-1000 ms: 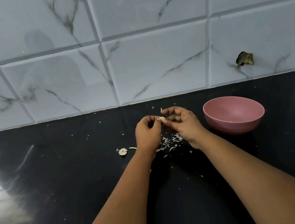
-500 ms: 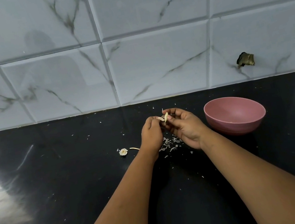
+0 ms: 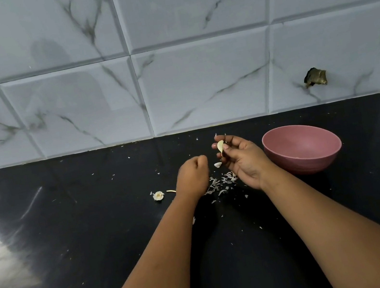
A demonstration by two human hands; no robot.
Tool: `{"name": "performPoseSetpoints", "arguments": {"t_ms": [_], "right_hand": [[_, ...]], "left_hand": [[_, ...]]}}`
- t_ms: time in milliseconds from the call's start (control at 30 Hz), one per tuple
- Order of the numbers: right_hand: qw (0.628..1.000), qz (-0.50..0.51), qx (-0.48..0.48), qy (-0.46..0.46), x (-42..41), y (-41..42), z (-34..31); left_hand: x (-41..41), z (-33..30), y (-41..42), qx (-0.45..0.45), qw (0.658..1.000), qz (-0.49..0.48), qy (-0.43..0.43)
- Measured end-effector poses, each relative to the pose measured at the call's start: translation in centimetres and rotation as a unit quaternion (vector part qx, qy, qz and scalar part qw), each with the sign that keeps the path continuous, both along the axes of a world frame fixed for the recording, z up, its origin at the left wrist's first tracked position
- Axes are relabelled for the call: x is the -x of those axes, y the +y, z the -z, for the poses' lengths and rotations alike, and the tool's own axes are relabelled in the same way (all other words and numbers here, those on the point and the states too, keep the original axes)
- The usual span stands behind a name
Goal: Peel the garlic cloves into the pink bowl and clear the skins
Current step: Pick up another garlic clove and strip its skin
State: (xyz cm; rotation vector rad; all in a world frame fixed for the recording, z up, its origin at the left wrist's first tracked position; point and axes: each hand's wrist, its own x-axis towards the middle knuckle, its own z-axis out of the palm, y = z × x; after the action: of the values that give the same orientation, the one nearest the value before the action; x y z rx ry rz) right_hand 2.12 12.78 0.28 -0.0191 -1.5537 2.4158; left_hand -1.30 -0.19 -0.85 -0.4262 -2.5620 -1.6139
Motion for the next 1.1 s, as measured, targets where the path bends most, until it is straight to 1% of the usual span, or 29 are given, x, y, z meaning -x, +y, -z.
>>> {"name": "performPoseSetpoints", "arguments": {"t_ms": [33, 100, 133, 200, 300, 333, 400, 467, 533, 633, 700, 800, 900, 1000, 1100], "right_hand": [[1.0, 0.0, -0.009, -0.002, 0.0, 0.0, 0.1], [1.0, 0.004, -0.029, -0.005, -0.1, -0.2, 0.2], [0.999, 0.01, -0.039, -0.006, -0.1, -0.2, 0.2], [0.998, 0.023, -0.055, -0.005, -0.1, -0.2, 0.2], [0.996, 0.044, -0.081, -0.001, 0.0, -0.2, 0.2], [0.994, 0.052, -0.093, 0.0, 0.1, -0.1, 0.3], [0.99, 0.067, -0.122, 0.002, 0.3, 0.0, 0.4], [0.984, 0.08, -0.161, 0.0, 0.5, 0.1, 0.6], [0.973, 0.092, -0.211, -0.004, 0.6, 0.1, 0.8], [0.954, 0.107, -0.279, -0.001, 0.6, 0.1, 1.0], [0.952, 0.096, -0.289, 0.009, 0.5, 0.0, 1.1], [0.962, 0.071, -0.262, 0.028, 0.3, 0.1, 1.0], [0.968, 0.054, -0.244, 0.028, 0.3, 0.2, 0.8], [0.972, 0.045, -0.231, 0.026, 0.3, 0.2, 0.9], [0.973, 0.039, -0.224, 0.03, 0.2, 0.2, 0.9]], "left_hand": [[0.0, 0.3, 0.0, 0.067, 0.998, 0.017, 0.006], [0.1, 1.0, 0.0, 0.186, 0.982, 0.029, 0.033], [0.1, 1.1, 0.0, 0.22, 0.974, 0.028, 0.048], [0.3, 1.1, -0.3, 0.236, 0.969, 0.03, 0.064], [0.5, 0.9, -0.6, 0.201, 0.977, 0.04, 0.057], [0.4, 0.8, -0.5, 0.174, 0.983, 0.039, 0.053], [0.1, 0.6, -0.2, 0.077, 0.995, 0.025, 0.05], [0.1, 0.4, -0.1, -0.015, 0.998, -0.002, 0.061], [0.1, 0.3, -0.1, -0.05, 0.995, -0.022, 0.079], [0.0, 0.2, -0.1, -0.055, 0.994, -0.021, 0.097], [0.0, 0.3, -0.1, -0.059, 0.994, -0.02, 0.093], [0.2, 0.4, -0.2, -0.092, 0.993, -0.018, 0.071], [0.1, 0.3, -0.3, -0.121, 0.991, -0.009, 0.049], [0.1, 0.3, -0.3, -0.112, 0.992, -0.011, 0.051], [0.0, 0.2, -0.3, -0.077, 0.993, -0.031, 0.081]]}}
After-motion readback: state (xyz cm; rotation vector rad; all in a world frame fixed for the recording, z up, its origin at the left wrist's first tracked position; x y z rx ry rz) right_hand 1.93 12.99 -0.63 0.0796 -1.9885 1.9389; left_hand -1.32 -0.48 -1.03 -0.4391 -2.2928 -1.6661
